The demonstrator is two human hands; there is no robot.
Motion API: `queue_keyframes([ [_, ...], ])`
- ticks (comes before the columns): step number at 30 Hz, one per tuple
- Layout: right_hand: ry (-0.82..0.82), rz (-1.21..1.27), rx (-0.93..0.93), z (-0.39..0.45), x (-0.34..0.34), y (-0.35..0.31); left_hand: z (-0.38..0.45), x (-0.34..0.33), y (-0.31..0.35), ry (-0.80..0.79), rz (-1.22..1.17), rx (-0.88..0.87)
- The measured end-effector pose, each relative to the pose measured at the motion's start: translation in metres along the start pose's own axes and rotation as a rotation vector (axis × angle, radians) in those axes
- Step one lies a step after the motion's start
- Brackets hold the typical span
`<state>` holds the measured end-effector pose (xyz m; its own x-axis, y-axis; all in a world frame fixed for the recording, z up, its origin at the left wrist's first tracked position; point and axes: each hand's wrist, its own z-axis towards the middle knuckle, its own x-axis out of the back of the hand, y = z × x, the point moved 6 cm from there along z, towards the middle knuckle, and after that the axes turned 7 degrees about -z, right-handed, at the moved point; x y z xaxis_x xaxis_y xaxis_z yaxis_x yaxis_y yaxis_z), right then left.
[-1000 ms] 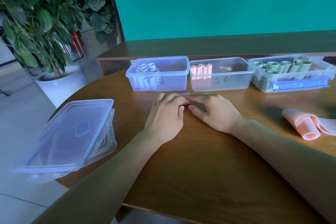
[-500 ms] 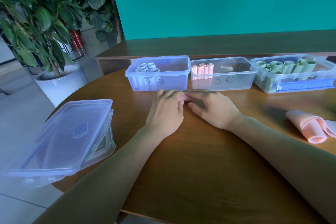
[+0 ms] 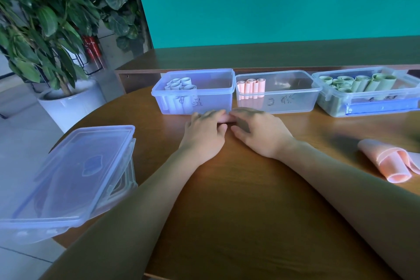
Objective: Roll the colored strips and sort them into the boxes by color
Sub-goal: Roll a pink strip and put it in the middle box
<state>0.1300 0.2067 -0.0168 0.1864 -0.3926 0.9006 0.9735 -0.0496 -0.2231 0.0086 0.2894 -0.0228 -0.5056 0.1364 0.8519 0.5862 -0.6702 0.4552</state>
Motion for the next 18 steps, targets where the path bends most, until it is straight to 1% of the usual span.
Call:
queue_keyframes([
  [4, -0.002, -0.044, -0.029, 0.005, -0.001, -0.002, 0.010, -0.002, -0.003, -0.014, -0.020, 0.020],
  [10, -0.016, -0.065, -0.089, 0.008, -0.005, 0.001, 0.022, -0.001, -0.015, 0.070, -0.265, 0.091],
  [14, 0.001, -0.053, -0.083, 0.009, -0.003, 0.003, 0.023, -0.004, -0.017, 0.053, -0.274, 0.088],
  [16, 0.033, -0.001, -0.100, 0.007, -0.001, 0.004, 0.019, -0.002, -0.015, 0.050, -0.288, 0.062],
  [18, 0.113, 0.090, -0.115, 0.005, 0.003, 0.008, 0.012, 0.001, -0.010, 0.042, -0.329, 0.036],
])
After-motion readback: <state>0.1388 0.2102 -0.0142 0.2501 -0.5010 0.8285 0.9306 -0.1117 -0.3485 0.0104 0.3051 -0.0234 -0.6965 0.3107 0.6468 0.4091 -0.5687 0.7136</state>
